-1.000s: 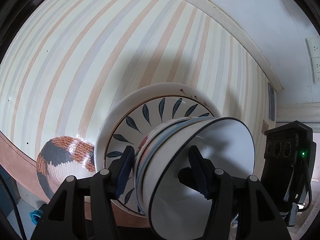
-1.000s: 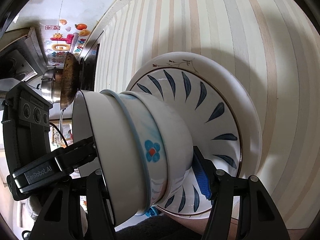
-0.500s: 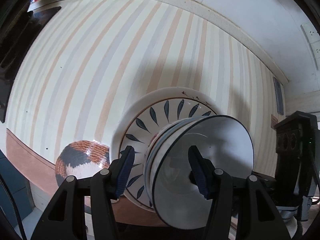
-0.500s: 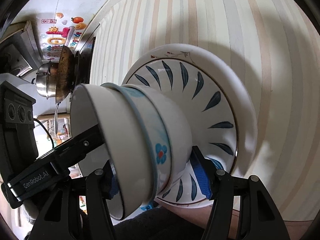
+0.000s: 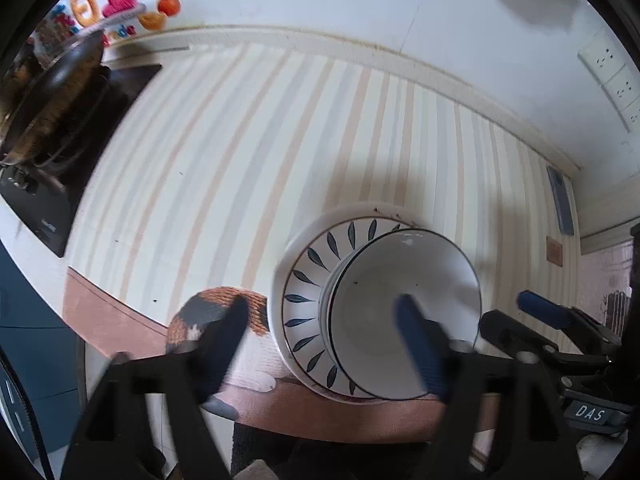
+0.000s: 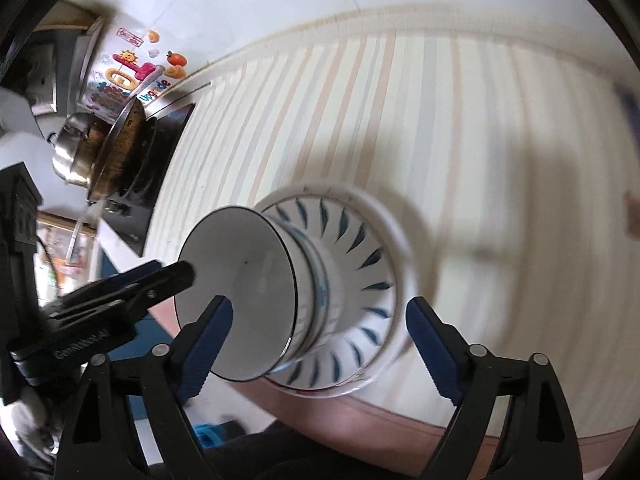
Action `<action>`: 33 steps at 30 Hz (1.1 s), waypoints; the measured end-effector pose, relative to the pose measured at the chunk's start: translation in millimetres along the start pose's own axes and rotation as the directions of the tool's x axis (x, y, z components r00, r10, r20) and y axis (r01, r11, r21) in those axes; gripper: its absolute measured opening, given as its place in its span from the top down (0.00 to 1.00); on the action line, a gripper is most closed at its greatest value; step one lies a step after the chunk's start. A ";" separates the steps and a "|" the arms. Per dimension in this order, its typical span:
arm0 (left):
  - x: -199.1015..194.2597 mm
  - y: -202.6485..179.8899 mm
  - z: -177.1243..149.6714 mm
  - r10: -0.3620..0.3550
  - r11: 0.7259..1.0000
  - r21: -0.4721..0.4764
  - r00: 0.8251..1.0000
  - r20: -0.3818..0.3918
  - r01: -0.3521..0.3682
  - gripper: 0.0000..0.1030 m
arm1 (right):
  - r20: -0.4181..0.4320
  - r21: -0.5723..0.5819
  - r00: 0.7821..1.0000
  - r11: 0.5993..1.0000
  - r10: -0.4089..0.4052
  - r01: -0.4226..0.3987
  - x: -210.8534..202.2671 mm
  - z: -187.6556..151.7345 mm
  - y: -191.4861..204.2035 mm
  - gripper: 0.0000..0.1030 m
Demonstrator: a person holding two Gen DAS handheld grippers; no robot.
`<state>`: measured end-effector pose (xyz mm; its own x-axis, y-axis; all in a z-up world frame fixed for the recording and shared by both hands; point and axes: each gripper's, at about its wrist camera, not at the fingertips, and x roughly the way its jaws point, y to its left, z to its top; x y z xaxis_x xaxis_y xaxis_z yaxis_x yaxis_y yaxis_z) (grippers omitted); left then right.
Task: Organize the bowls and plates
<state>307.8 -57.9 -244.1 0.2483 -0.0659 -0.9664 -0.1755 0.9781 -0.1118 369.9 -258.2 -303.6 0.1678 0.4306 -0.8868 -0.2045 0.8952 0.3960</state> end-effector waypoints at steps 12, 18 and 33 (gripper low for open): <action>-68.2 3.3 -28.3 0.043 0.999 0.011 0.980 0.193 -0.046 0.05 | 0.181 -0.096 0.971 0.980 -0.157 0.176 -76.5 -36.0 36.8 0.05; -114.5 16.0 -66.4 0.032 0.996 0.070 0.954 0.299 -0.055 0.05 | 0.282 -0.043 0.942 0.978 -0.183 0.203 -114.9 -80.6 64.2 0.04; -221.3 73.5 -202.8 -0.019 0.985 0.164 0.896 0.444 -0.060 0.05 | 0.502 0.051 0.832 0.968 -0.238 0.246 -221.0 -253.4 176.6 0.03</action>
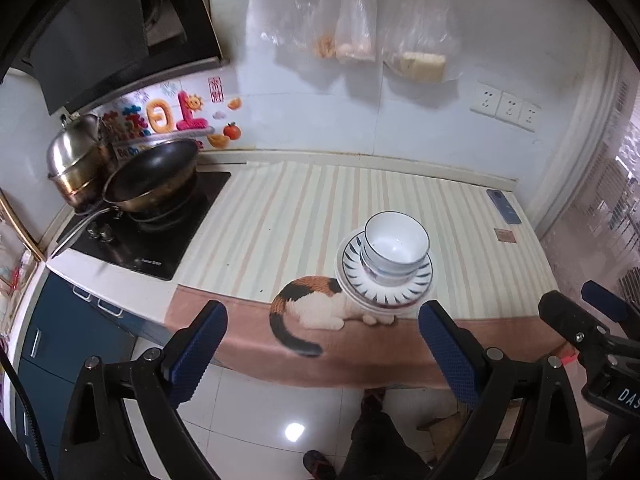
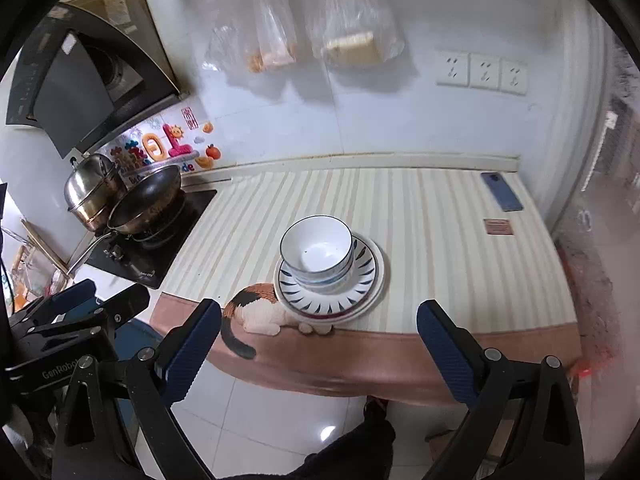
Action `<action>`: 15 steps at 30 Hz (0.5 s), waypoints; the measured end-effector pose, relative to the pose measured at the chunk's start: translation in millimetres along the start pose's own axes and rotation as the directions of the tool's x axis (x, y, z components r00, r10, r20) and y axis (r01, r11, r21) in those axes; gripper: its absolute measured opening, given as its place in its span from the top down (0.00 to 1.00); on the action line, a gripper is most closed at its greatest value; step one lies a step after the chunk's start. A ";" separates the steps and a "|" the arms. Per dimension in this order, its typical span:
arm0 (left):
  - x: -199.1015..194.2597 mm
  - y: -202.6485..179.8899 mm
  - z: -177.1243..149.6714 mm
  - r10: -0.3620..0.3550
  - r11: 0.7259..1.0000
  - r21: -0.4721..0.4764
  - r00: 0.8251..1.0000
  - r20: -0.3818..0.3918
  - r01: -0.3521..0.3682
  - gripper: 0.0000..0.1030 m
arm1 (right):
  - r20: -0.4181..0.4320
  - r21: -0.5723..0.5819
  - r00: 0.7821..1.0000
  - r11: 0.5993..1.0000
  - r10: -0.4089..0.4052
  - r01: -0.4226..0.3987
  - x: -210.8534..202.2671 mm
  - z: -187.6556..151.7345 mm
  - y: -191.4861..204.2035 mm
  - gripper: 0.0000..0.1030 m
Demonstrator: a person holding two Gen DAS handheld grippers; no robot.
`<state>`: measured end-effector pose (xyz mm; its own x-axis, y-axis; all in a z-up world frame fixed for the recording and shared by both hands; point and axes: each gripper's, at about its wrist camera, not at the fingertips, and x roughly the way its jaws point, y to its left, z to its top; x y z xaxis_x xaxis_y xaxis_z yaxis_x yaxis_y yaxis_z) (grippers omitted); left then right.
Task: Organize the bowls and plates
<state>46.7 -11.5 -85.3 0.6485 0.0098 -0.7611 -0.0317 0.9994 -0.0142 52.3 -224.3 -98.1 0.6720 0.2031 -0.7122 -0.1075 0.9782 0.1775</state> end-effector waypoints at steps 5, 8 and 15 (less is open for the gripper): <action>-35.0 5.1 -22.4 0.003 1.000 0.017 0.999 0.038 -0.004 0.05 | 0.048 0.007 0.999 1.000 -0.020 0.019 -46.0 -29.6 16.6 0.02; -50.6 9.2 -32.9 -0.001 1.000 0.009 0.999 0.052 0.001 0.05 | 0.069 0.001 0.997 1.000 -0.030 0.030 -65.1 -39.4 24.0 0.02; -75.7 16.2 -45.6 0.008 1.000 -0.020 0.997 0.078 -0.006 0.05 | 0.097 -0.010 0.995 1.000 -0.012 0.013 -93.6 -53.1 33.7 0.02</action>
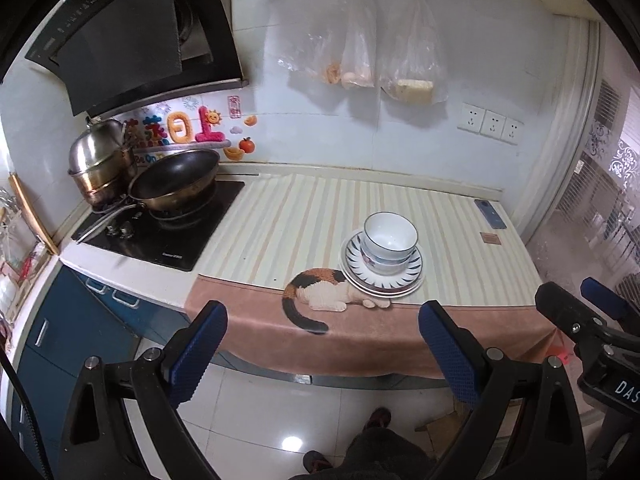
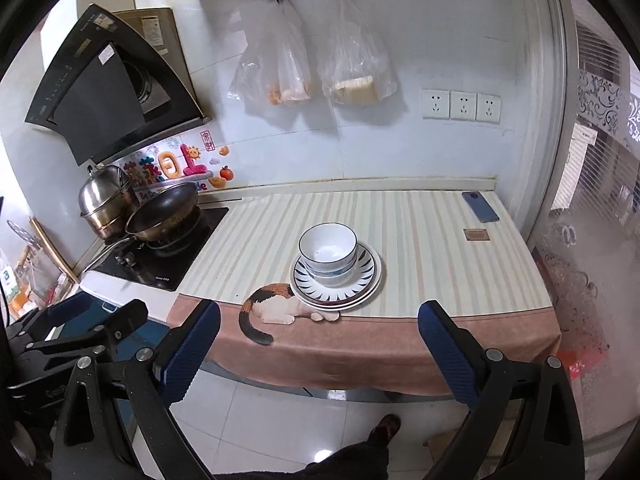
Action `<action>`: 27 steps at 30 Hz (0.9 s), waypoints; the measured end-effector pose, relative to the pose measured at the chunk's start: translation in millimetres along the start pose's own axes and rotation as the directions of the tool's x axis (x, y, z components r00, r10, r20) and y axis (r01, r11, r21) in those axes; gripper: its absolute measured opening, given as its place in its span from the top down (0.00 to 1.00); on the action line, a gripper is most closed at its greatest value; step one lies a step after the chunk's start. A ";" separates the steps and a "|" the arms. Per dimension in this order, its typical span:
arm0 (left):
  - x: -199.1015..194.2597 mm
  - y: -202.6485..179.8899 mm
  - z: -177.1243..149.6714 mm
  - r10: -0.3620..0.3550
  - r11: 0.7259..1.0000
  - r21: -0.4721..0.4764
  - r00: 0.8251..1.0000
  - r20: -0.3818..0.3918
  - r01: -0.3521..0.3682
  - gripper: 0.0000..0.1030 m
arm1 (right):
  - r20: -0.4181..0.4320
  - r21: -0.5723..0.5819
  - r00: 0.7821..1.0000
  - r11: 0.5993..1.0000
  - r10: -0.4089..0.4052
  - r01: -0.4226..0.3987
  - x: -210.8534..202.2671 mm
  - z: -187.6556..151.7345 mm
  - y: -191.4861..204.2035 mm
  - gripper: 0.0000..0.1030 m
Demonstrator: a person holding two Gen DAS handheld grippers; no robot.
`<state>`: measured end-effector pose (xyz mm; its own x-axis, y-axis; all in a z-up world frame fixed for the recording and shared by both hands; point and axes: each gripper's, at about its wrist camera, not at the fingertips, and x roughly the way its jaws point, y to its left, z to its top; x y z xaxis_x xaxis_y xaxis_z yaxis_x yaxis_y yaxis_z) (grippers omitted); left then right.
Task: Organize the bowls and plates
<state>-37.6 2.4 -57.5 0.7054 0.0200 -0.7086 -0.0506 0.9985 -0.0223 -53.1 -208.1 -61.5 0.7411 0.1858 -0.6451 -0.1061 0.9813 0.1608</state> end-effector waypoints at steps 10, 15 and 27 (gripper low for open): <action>-10.1 -5.7 7.1 0.050 0.998 -0.030 0.999 0.017 -0.049 0.05 | -0.009 -0.041 0.999 0.998 0.047 -0.047 3.5 12.3 -5.2 0.02; -10.8 -7.5 11.7 0.042 0.999 -0.029 0.999 0.021 -0.041 0.05 | 0.018 -0.049 0.999 0.998 0.028 -0.027 -1.7 21.9 -10.0 0.01; -25.2 -4.8 12.7 0.024 1.000 -0.002 0.999 0.048 -0.024 0.05 | 0.044 -0.018 0.999 1.000 -0.015 0.016 -16.8 15.7 -10.2 0.01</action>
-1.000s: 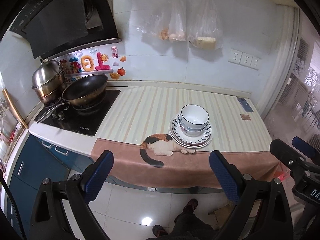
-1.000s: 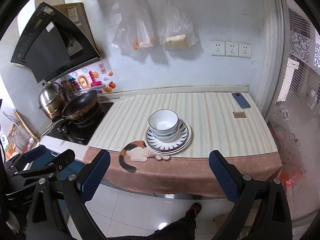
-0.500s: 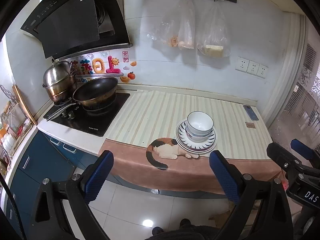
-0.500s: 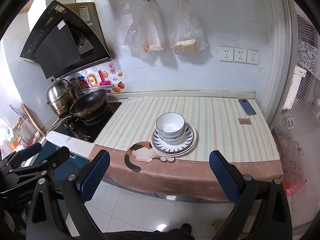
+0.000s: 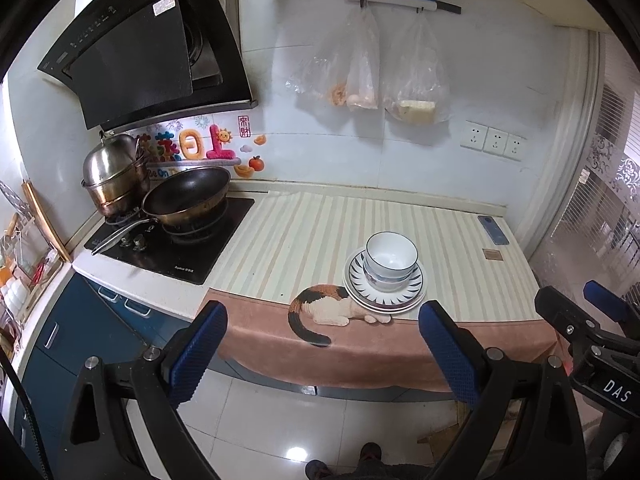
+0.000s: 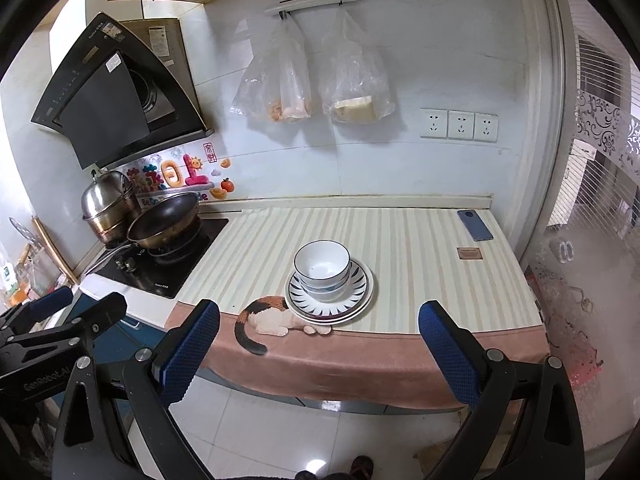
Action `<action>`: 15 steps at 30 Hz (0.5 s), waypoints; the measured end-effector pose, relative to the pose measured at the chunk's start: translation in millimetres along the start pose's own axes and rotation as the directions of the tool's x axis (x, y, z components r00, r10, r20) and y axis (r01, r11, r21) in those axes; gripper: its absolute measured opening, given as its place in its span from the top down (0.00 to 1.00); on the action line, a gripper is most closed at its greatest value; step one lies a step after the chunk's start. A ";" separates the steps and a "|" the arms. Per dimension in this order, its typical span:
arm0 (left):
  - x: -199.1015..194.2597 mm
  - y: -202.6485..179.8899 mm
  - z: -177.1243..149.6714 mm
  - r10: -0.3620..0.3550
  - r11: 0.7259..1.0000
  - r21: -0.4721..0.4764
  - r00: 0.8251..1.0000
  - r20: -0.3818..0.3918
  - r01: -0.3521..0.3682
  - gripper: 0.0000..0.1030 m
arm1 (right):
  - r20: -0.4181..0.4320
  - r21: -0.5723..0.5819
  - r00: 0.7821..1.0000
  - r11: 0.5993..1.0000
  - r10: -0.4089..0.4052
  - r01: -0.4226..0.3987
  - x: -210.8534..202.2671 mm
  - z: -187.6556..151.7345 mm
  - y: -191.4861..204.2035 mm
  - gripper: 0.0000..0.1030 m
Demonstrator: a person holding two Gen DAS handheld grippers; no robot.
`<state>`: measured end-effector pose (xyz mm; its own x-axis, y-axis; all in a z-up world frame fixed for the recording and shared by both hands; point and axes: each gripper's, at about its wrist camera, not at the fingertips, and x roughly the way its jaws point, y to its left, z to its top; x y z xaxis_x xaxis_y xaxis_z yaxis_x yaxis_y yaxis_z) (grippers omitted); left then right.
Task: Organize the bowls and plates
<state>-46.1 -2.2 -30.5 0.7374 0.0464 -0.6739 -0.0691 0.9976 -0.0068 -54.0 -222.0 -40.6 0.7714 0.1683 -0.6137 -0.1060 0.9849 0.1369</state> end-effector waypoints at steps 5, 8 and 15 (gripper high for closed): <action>-2.3 0.1 -1.2 -0.005 1.000 -0.005 1.000 -0.001 0.005 0.05 | -0.001 0.011 1.000 1.000 -0.013 0.013 -5.3 -5.7 -0.8 0.01; -5.8 0.8 -2.5 -0.006 1.000 -0.011 1.000 -0.002 0.006 0.05 | 0.000 0.009 1.000 1.000 -0.019 0.019 -7.1 -7.1 -0.2 0.01; -8.6 2.9 -3.7 -0.009 1.000 -0.014 1.000 -0.004 0.009 0.05 | 0.003 0.007 1.000 1.000 -0.021 0.021 -11.5 -10.0 -1.0 0.01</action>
<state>-55.1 0.2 -27.5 0.7352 0.0371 -0.6768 -0.0721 0.9971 -0.0237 -69.0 -224.5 -41.4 0.7750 0.1473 -0.6145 -0.0851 0.9879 0.1294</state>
